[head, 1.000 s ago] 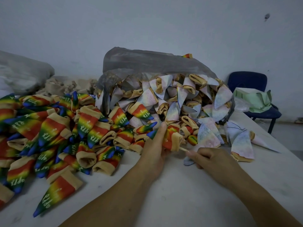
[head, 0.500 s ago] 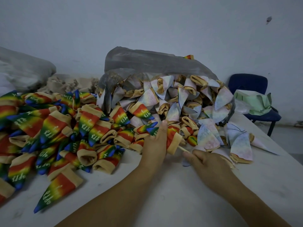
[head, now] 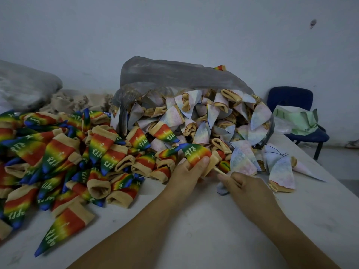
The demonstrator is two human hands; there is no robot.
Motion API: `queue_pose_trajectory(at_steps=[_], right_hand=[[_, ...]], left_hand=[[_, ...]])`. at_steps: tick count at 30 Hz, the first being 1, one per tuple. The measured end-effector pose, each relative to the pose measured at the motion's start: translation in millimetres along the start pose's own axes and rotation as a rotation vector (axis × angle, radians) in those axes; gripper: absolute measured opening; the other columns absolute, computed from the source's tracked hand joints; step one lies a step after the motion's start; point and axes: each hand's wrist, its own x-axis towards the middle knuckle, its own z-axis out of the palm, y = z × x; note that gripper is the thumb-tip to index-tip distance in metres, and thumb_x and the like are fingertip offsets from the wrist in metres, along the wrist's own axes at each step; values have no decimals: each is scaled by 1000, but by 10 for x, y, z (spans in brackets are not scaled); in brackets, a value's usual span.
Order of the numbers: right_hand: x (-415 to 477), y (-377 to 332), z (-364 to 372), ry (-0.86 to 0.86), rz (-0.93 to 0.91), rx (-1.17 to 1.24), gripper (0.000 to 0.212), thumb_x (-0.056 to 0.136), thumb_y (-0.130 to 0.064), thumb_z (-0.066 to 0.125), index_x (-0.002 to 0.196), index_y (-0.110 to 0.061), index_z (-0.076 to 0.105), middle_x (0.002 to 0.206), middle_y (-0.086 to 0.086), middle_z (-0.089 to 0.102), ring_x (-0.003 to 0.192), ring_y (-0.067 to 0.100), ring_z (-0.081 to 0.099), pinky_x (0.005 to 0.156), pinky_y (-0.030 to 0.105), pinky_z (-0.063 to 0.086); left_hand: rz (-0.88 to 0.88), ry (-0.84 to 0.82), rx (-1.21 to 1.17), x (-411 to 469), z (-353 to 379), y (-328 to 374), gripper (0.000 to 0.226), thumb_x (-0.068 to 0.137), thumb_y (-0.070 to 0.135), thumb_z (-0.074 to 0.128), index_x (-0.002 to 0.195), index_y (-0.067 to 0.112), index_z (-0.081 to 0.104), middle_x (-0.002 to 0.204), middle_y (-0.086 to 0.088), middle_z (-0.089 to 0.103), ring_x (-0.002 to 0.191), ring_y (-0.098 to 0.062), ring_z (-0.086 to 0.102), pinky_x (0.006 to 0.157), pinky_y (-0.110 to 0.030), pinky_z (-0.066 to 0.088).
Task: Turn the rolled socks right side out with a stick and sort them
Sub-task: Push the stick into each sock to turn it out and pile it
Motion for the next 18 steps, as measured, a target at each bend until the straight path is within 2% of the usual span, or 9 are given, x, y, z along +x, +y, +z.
queue_pose_trajectory(at_steps=[2, 3, 5, 6, 7, 10, 13, 15, 18], right_hand=[[12, 38, -71, 32, 0, -17, 59, 70, -80, 23, 59, -28, 49, 54, -3, 52, 54, 6, 50, 50, 27, 36], [26, 68, -120, 14, -1, -68, 60, 73, -79, 21, 65, -28, 52, 59, -1, 53, 54, 7, 49, 51, 27, 35], [67, 132, -182, -84, -51, -272, 55, 83, -69, 22, 90, -31, 62, 75, -2, 56, 64, 9, 51, 55, 25, 35], [86, 164, -189, -130, -75, -343, 49, 88, -63, 26, 99, -31, 62, 81, -3, 56, 70, 9, 52, 56, 24, 35], [101, 183, -195, -150, -73, -349, 43, 91, -58, 31, 101, -28, 62, 82, -3, 56, 73, 10, 53, 57, 23, 35], [108, 206, -216, -120, 7, -171, 32, 94, -45, 46, 76, -21, 57, 70, -1, 54, 68, 15, 54, 59, 28, 38], [97, 209, -237, -8, 136, 118, 37, 92, -39, 54, 61, -19, 52, 58, 1, 51, 60, 12, 50, 56, 27, 38], [86, 162, -219, 34, 164, 240, 40, 89, -49, 51, 64, -18, 55, 58, -1, 54, 58, 10, 49, 53, 22, 36], [54, -21, -181, 11, 142, 434, 42, 80, -64, 47, 73, -25, 59, 62, -8, 57, 59, 1, 53, 49, 10, 36]], left_hand=[[32, 51, 42, 10, -16, 21, 35, 92, 58, 53, 81, 32, 74, 73, 7, 71, 73, 2, 64, 73, -25, 44], [39, 98, 38, 12, -30, 29, 42, 96, 54, 50, 68, 31, 71, 62, 7, 65, 62, 2, 59, 68, -24, 41], [75, 153, -37, 13, -75, 32, 51, 100, 48, 47, 57, 24, 61, 54, 6, 54, 52, -4, 51, 59, -19, 39], [88, 155, -85, 18, -93, 38, 51, 101, 46, 45, 56, 23, 57, 54, 4, 50, 51, -5, 49, 56, -16, 39], [97, 157, -136, 26, -105, 34, 52, 103, 44, 43, 57, 23, 56, 54, 4, 48, 51, -7, 48, 56, -16, 39], [19, 210, -434, 104, -143, 48, 50, 105, 37, 41, 64, 21, 64, 54, 2, 46, 51, -11, 44, 57, -26, 36], [-41, 221, -620, 152, -173, 84, 41, 104, 36, 42, 79, 11, 63, 55, 0, 46, 51, -12, 42, 53, -26, 34], [-23, 153, -481, 110, -141, 71, 42, 104, 39, 41, 78, 20, 68, 56, 2, 50, 53, -11, 46, 55, -26, 37], [43, 11, 59, -15, -34, 32, 50, 99, 58, 36, 65, 35, 66, 59, 9, 58, 59, -5, 56, 69, -31, 41]])
